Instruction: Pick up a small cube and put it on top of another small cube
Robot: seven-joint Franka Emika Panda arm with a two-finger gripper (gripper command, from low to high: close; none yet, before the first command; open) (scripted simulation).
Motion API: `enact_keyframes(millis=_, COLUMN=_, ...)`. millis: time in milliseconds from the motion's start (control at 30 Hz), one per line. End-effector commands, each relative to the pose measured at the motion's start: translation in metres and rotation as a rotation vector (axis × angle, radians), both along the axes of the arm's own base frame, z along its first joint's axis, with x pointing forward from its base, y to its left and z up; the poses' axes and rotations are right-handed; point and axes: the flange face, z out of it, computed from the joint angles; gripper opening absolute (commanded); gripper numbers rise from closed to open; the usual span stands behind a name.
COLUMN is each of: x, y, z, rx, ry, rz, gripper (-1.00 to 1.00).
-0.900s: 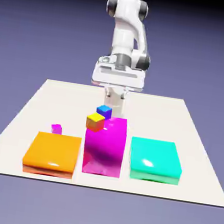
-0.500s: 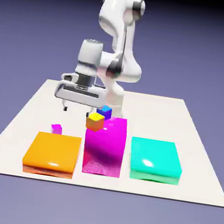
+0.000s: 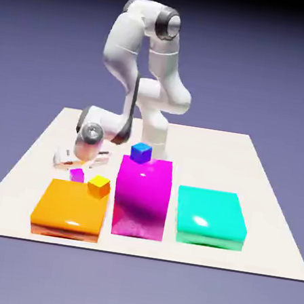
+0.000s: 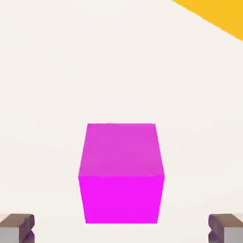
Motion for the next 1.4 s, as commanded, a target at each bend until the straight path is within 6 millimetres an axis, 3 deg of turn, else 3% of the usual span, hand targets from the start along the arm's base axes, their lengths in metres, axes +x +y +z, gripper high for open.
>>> enact_keyframes(millis=0, x=-0.005, y=-0.003, z=-0.011, rx=0.0, ry=0.0, rz=0.0, gripper=0.0)
enact_keyframes(millis=100, x=-0.019, y=-0.007, z=-0.037, rx=0.004, ry=0.0, rz=0.0, gripper=0.0)
enact_keyframes(millis=133, x=-0.019, y=-0.007, z=-0.037, rx=0.004, ry=0.0, rz=0.0, gripper=-1.0)
enact_keyframes(millis=167, x=-0.019, y=-0.007, z=-0.037, rx=0.004, ry=0.0, rz=0.0, gripper=-1.0)
enact_keyframes(millis=333, x=0.007, y=0.005, z=0.018, rx=0.003, ry=0.0, rz=0.0, gripper=-1.0)
enact_keyframes(millis=367, x=0.005, y=-0.007, z=0.031, rx=-0.012, ry=-0.006, rz=-0.032, gripper=-1.0)
enact_keyframes(millis=433, x=0.023, y=-0.01, z=0.058, rx=-0.041, ry=-0.007, rz=-0.039, gripper=-1.0)
enact_keyframes(millis=533, x=0.054, y=0.004, z=0.099, rx=-0.064, ry=-0.009, rz=-0.024, gripper=-1.0)
enact_keyframes(millis=667, x=0.098, y=0.06, z=0.151, rx=-0.057, ry=-0.006, rz=0.061, gripper=-1.0)
enact_keyframes(millis=767, x=0.12, y=0.111, z=0.192, rx=-0.036, ry=-0.003, rz=0.128, gripper=-1.0)
enact_keyframes(millis=867, x=0.13, y=0.167, z=0.233, rx=-0.004, ry=0.002, rz=0.202, gripper=-1.0)
enact_keyframes(millis=1000, x=0.124, y=0.245, z=0.287, rx=0.051, ry=0.019, rz=0.32, gripper=-1.0)
enact_keyframes(millis=1033, x=0.122, y=0.271, z=0.286, rx=0.044, ry=0.027, rz=0.382, gripper=-1.0)
enact_keyframes(millis=1067, x=0.122, y=0.281, z=0.293, rx=0.004, ry=0.0, rz=0.426, gripper=-1.0)
enact_keyframes(millis=1100, x=0.122, y=0.281, z=0.293, rx=0.004, ry=0.0, rz=0.426, gripper=-1.0)
enact_keyframes(millis=1267, x=0.103, y=0.257, z=0.233, rx=0.004, ry=0.0, rz=0.426, gripper=-1.0)
enact_keyframes(millis=1300, x=0.103, y=0.257, z=0.233, rx=0.004, ry=0.0, rz=0.426, gripper=1.0)
enact_keyframes(millis=1333, x=0.103, y=0.257, z=0.233, rx=0.004, ry=0.0, rz=0.426, gripper=1.0)
enact_keyframes(millis=1367, x=0.108, y=0.262, z=0.246, rx=0.003, ry=0.0, rz=0.426, gripper=1.0)
